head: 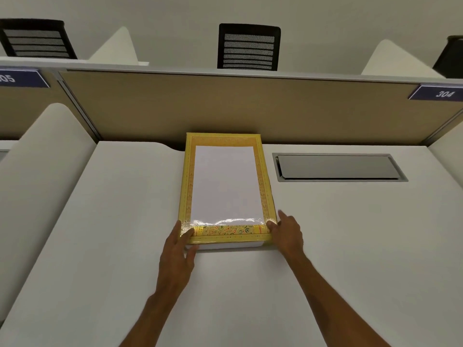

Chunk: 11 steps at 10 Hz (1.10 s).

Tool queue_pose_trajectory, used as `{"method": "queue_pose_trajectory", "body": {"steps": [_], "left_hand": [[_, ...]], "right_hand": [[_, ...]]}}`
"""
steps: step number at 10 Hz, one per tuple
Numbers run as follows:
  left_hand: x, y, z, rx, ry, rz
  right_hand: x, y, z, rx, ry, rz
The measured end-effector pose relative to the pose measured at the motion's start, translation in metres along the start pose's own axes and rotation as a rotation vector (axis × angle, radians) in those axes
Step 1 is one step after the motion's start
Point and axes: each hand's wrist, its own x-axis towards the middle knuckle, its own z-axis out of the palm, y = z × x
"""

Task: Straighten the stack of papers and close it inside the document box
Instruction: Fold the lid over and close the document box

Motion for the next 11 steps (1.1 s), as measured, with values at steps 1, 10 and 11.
{"method": "queue_pose_trajectory", "body": {"steps": [1,10,11], "left_hand": [[0.006,0.002,0.000,0.026,-0.019,-0.027],[0.196,0.023,-0.021,0.350,-0.386,-0.072],[0.185,0.035,-0.024,0.371,-0.325,-0.034]], "right_hand": [[0.003,0.000,0.000,-0.050,-0.029,-0.249],[0.121,-0.074,-0.018,-0.254,-0.148,-0.493],[0.108,-0.072,-0.024,-0.271,-0.074,-0.498]]}}
